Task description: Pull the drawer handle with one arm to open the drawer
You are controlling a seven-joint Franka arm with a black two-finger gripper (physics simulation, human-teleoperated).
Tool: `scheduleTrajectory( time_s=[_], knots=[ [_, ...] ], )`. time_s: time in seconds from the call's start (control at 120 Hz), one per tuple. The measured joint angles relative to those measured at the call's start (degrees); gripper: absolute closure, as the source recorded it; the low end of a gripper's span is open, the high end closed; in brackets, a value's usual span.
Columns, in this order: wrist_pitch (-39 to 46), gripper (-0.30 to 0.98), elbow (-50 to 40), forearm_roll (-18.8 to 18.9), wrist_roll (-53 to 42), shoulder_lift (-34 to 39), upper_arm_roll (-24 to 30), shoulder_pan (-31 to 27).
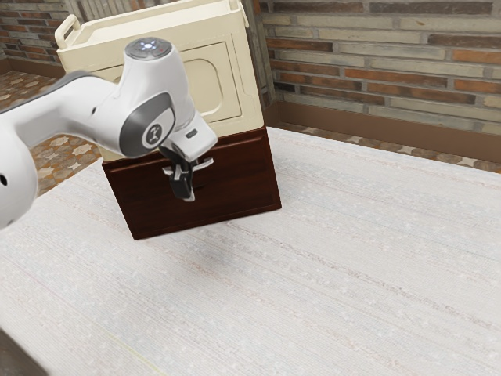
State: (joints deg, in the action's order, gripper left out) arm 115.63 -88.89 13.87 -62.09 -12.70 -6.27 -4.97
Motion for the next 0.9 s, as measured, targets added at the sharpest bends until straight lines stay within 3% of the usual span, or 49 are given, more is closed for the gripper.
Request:
scheduleTrajectory(
  time_s=[0.433, 0.742, 0.833, 0.9],
  knots=[
    [-0.65, 0.18, -4.76, -0.46, 3.94, 3.92, 1.53, 0.21],
    [-1.44, 0.23, -6.54, -0.32, 7.07, 5.76, 5.34, -2.44],
    [-1.71, 0.19, -7.49, -0.27, 8.03, 6.51, 6.63, -3.31],
    [-1.97, 0.24, -7.98, -0.30, 8.70, 7.20, 7.52, -3.86]
  ],
)
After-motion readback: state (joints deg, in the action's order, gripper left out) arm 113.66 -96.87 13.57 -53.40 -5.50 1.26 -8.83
